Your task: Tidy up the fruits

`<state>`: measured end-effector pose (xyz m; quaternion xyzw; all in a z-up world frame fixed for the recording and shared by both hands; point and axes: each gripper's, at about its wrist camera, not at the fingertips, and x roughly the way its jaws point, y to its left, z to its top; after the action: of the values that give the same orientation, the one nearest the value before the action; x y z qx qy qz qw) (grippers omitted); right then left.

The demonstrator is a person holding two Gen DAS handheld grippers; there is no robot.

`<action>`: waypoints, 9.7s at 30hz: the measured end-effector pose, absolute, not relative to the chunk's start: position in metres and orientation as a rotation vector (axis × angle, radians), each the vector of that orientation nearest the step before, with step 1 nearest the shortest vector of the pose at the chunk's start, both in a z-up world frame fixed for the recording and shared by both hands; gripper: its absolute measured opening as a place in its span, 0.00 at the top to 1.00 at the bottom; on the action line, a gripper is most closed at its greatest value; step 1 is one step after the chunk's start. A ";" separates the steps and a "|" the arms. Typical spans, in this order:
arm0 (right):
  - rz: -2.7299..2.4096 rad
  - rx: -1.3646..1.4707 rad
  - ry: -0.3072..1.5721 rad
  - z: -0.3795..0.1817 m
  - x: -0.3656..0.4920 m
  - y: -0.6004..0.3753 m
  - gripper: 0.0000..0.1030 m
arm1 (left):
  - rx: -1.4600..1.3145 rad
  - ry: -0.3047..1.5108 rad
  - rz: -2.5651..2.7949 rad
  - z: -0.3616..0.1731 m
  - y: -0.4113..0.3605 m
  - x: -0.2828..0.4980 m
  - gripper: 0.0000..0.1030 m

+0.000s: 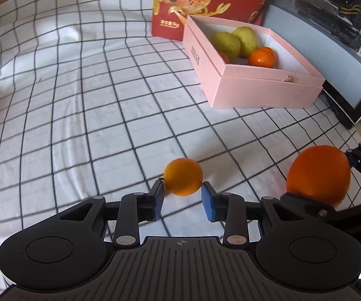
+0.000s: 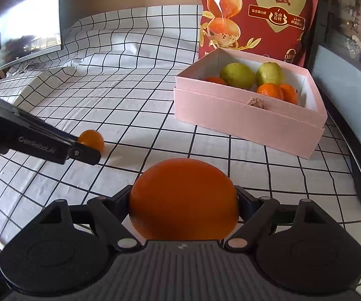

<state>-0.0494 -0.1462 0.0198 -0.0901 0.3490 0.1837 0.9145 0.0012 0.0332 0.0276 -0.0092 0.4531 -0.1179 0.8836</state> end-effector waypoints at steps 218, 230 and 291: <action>0.231 -0.138 0.615 0.102 0.124 -0.190 0.21 | -0.041 0.705 -0.386 0.083 -0.002 0.054 0.77; 0.365 -0.104 0.574 0.088 0.033 -0.177 0.21 | 0.032 0.853 -0.232 0.051 0.008 0.028 0.74; 0.121 -0.095 0.706 0.001 0.038 -0.164 0.01 | -0.008 0.623 -0.145 0.001 -0.011 0.030 0.52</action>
<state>0.0384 -0.1637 0.0005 -0.0465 0.3452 0.0594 0.9355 0.0305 -0.0112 0.0005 -0.0041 0.3060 -0.0713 0.9494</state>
